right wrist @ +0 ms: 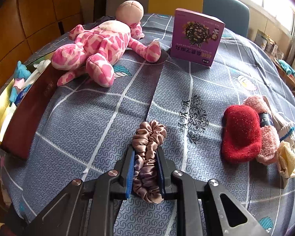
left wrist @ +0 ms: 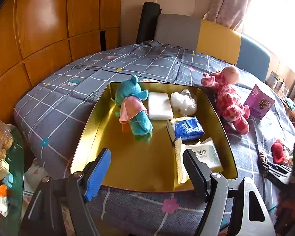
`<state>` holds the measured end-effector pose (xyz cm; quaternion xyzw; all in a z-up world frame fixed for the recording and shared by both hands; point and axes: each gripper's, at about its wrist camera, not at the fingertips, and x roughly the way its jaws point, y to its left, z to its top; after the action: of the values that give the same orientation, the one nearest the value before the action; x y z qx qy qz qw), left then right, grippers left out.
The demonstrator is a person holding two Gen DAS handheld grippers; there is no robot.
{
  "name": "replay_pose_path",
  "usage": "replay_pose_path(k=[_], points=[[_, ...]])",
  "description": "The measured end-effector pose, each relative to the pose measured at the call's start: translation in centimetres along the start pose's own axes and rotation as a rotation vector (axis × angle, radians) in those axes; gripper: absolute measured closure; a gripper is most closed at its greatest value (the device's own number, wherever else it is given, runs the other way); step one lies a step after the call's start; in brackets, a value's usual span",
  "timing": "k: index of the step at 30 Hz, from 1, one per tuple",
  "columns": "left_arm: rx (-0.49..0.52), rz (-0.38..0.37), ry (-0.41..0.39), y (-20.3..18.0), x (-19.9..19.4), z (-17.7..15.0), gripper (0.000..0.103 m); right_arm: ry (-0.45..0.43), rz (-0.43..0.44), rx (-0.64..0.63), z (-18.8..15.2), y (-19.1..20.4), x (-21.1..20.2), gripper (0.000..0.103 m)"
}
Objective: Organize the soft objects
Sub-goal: 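Carry the scrunchie to the gold tray and release it with the right tool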
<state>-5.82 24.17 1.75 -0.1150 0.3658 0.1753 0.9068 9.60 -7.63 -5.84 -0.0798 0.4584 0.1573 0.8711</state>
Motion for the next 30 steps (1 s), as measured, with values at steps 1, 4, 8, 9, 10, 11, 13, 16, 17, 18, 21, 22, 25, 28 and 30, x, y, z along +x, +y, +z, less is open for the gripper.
replay_pose_path(k=[1, 4, 8, 9, 10, 11, 13, 16, 17, 18, 21, 22, 25, 28, 30], points=[[-0.003, 0.002, 0.002, 0.2, 0.1, -0.1, 0.027, 0.003, 0.007, 0.009, 0.1, 0.0, -0.1, 0.084], [-0.013, -0.001, 0.004, 0.5, 0.2, -0.2, 0.027, -0.01, 0.012, 0.006, 0.5, 0.2, -0.8, 0.084], [-0.04, 0.005, 0.0, 1.5, 0.3, 0.0, 0.027, -0.062, 0.012, -0.019, 1.4, 1.2, -2.6, 0.084], [-0.046, 0.008, -0.002, 1.8, 0.3, 0.1, 0.027, -0.077, 0.021, -0.027, 1.8, 1.6, -3.2, 0.084], [-0.054, 0.011, -0.005, 2.2, 0.3, 0.2, 0.027, -0.087, 0.04, -0.031, 2.2, 2.1, -3.8, 0.084], [-0.062, 0.015, -0.007, 2.6, 0.4, 0.3, 0.027, -0.097, 0.072, -0.037, 2.8, 2.7, -4.4, 0.084], [-0.081, 0.029, -0.012, 3.4, 0.4, 0.6, 0.027, -0.102, 0.159, -0.062, 3.8, 4.4, -5.3, 0.084], [-0.111, 0.052, -0.025, 4.7, 0.3, 1.0, 0.027, -0.092, 0.303, -0.125, 5.5, 8.6, -5.9, 0.084], [-0.123, 0.059, -0.029, 5.1, 0.3, 1.1, 0.027, -0.076, 0.36, -0.146, 6.1, 10.3, -5.8, 0.084], [-0.134, 0.067, -0.034, 5.6, 0.2, 1.3, 0.027, -0.058, 0.407, -0.162, 6.5, 12.0, -5.5, 0.084], [-0.165, 0.089, -0.044, 7.0, 0.2, 1.5, 0.027, 0.029, 0.523, -0.183, 7.8, 17.1, -3.5, 0.084], [-0.172, 0.095, -0.043, 7.3, 0.2, 1.6, 0.027, 0.053, 0.543, -0.189, 8.2, 18.7, -2.7, 0.084], [-0.192, 0.102, -0.042, 8.3, 0.4, 1.6, 0.027, 0.099, 0.548, -0.214, 9.4, 23.1, 0.0, 0.083], [-0.195, 0.119, -0.043, 8.8, 0.6, 1.6, 0.027, 0.121, 0.508, -0.221, 10.0, 25.9, 2.6, 0.078], [-0.201, 0.117, -0.032, 9.1, 0.9, 1.5, 0.027, 0.142, 0.479, -0.226, 10.2, 26.8, 4.2, 0.074]])
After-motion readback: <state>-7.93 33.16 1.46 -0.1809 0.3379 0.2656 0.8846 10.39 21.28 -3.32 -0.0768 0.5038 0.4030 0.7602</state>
